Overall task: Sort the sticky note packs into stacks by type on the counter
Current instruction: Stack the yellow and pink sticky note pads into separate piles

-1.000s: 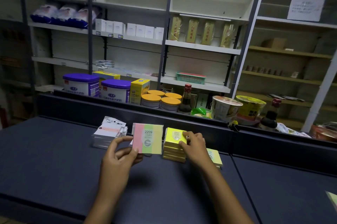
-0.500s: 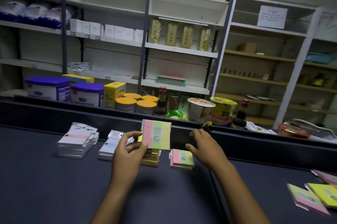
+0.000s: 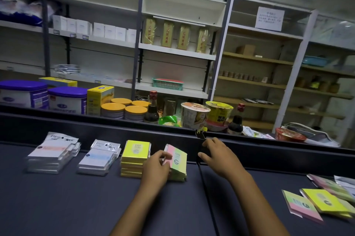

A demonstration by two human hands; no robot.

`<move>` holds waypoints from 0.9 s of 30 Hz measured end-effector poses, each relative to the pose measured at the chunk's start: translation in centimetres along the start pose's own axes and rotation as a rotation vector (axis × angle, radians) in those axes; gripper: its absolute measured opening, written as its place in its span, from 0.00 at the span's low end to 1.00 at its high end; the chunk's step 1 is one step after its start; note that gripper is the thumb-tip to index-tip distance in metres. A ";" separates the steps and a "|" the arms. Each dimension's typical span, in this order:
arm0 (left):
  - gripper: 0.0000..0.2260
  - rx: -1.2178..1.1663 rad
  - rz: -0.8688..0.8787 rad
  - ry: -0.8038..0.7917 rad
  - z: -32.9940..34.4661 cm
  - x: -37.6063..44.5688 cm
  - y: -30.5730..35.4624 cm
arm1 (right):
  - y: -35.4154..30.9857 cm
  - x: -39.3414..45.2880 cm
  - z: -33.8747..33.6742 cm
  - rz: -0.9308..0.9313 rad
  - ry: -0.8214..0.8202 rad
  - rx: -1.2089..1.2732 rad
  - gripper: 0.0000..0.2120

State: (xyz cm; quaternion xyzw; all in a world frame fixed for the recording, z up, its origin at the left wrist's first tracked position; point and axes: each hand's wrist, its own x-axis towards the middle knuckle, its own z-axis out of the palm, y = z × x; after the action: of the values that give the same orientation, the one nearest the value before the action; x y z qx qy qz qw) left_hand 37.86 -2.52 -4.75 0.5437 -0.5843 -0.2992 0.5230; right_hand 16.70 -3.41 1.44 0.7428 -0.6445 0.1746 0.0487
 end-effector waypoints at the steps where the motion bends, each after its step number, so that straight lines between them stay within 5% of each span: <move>1: 0.12 0.050 -0.002 0.002 0.2 0.2 -0.2 | 0.1 0.1 0.1 -0.002 0.003 0.009 0.21; 13: 0.08 0.601 0.158 -0.017 1.0 -0.4 -1.0 | -0.1 0.8 2.1 -0.016 0.000 0.082 0.20; 23: 0.09 0.647 0.308 0.042 0.7 -1.3 -0.3 | 0.0 -1.1 2.3 0.056 -0.011 0.038 0.21; 27: 0.09 0.623 0.426 -0.060 1.3 -1.7 0.6 | 0.8 -3.4 2.2 0.113 -0.023 0.005 0.21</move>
State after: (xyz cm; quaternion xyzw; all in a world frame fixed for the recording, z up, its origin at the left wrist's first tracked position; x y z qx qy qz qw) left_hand 36.22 -1.08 -5.02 0.5341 -0.7622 -0.0076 0.3657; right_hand 16.01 -0.96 -1.85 0.7074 -0.6855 0.1699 0.0296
